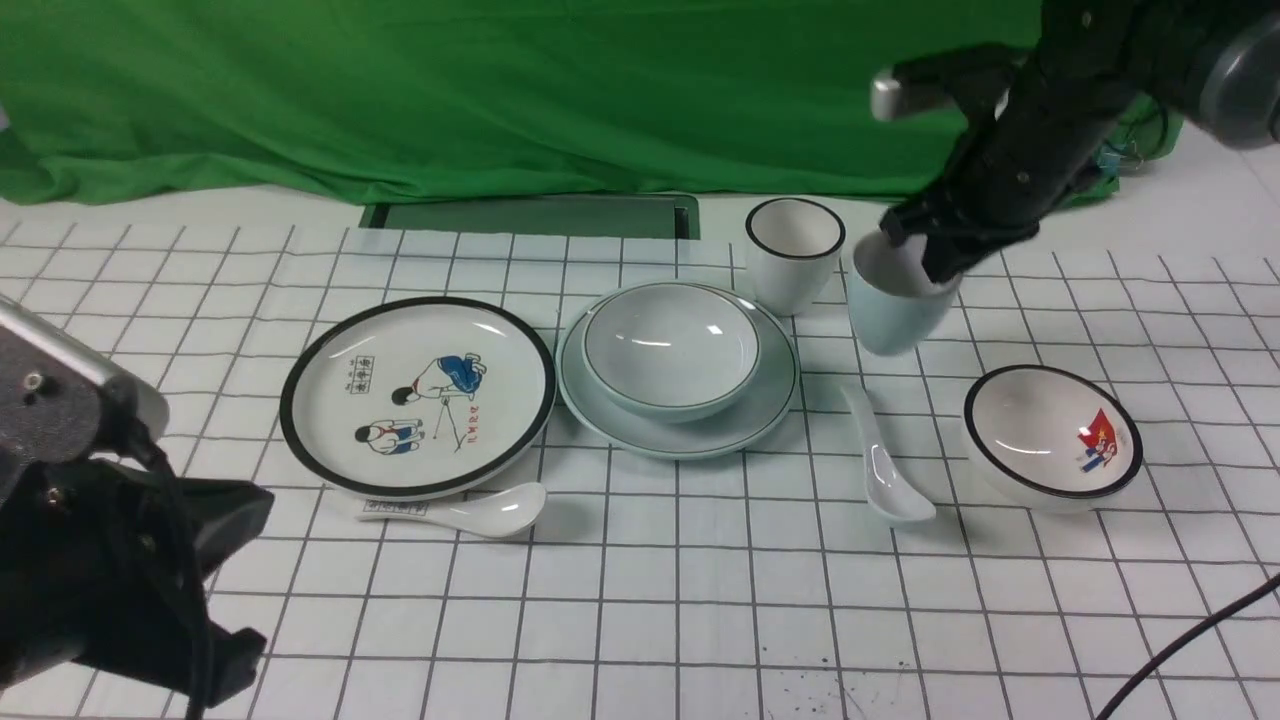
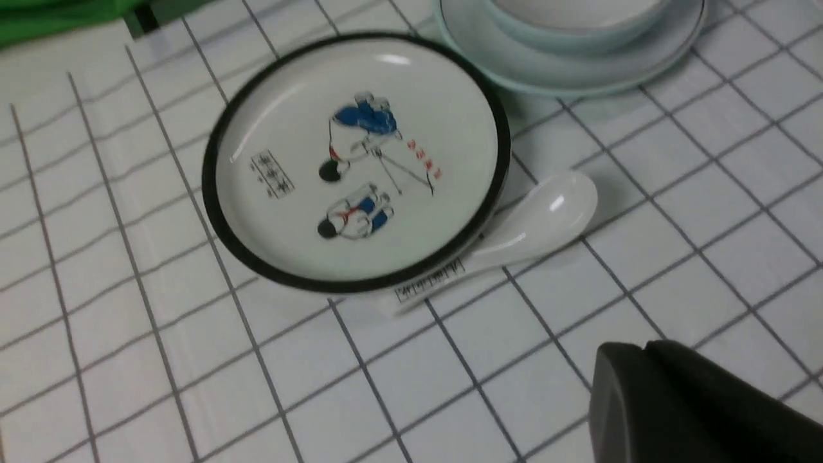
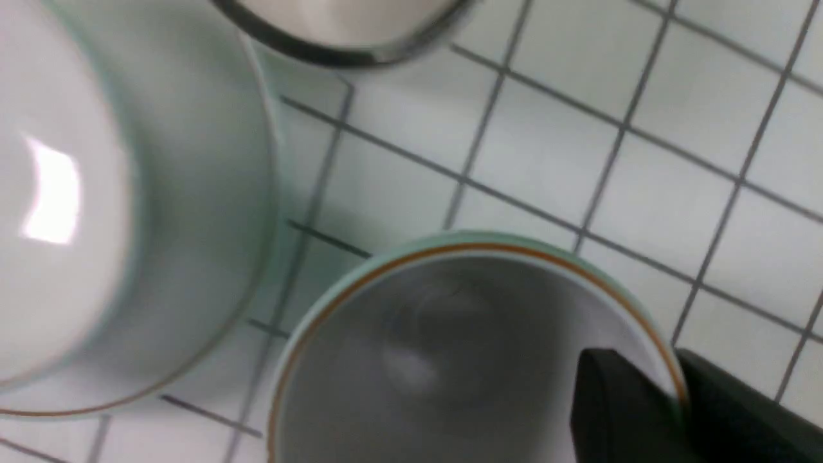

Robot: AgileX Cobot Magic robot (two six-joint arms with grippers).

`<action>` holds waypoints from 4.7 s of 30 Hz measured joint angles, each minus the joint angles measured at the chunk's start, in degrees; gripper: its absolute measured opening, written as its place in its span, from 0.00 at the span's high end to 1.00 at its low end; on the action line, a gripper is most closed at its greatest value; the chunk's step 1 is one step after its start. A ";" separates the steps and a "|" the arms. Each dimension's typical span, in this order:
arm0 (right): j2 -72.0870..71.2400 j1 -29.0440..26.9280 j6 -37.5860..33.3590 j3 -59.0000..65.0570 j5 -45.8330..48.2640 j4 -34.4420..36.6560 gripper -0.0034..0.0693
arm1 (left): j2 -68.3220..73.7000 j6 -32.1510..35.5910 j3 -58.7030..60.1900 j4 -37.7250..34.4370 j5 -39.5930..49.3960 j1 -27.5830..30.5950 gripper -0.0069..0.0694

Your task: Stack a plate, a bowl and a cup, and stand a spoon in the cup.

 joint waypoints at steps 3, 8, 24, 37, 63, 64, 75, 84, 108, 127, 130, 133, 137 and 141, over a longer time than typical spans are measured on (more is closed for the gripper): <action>-0.99 6.32 -0.21 -1.53 -1.94 1.36 0.83 | 0.02 -3.13 0.74 -1.46 -3.70 0.00 0.96; 2.55 13.57 0.33 -1.59 -9.28 2.12 0.83 | 0.02 -4.37 0.79 -2.61 -3.96 0.00 0.96; 6.97 14.07 4.23 -1.53 -10.53 -0.32 0.69 | 0.02 -4.50 0.85 -4.69 -4.91 0.00 0.96; -3.22 7.35 7.52 0.12 6.52 -4.78 0.37 | 0.02 -4.50 0.85 -6.25 -5.17 0.00 0.96; 1.91 7.46 11.87 20.77 -12.53 -4.71 0.72 | -0.10 -4.50 0.90 -5.42 -5.69 0.00 0.96; 1.36 7.51 11.87 20.88 -11.82 -4.71 0.72 | -0.10 -4.50 0.90 -5.55 -5.69 0.00 0.96; -14.09 14.42 1.78 23.89 -31.69 5.27 0.72 | -0.10 -4.13 0.90 -5.55 -6.16 0.00 0.96; -7.55 20.03 0.02 28.91 -74.03 6.28 0.72 | -0.10 -2.74 1.15 -5.49 -6.65 0.00 0.96; -32.80 19.45 -14.86 31.45 -46.70 3.98 0.93 | -13.19 -1.25 2.69 -3.97 -7.78 0.00 0.96; -88.29 19.39 -11.96 99.23 -67.75 1.87 0.93 | -24.44 -1.18 2.69 0.43 -6.27 0.00 0.95; -90.09 19.39 -11.89 106.76 -68.97 1.87 0.92 | -24.44 -1.18 2.69 0.50 -6.27 0.00 0.95; -90.09 19.39 -11.89 110.44 -68.98 1.87 0.91 | -24.44 -1.18 2.69 0.64 -6.27 0.00 0.95; -90.27 19.39 -11.89 115.89 -66.24 1.92 0.90 | -24.44 -1.18 2.69 1.50 -6.27 0.00 0.95; -93.93 18.90 -11.95 116.26 -62.16 1.92 0.89 | -24.44 -1.18 2.69 1.70 -6.11 0.00 0.95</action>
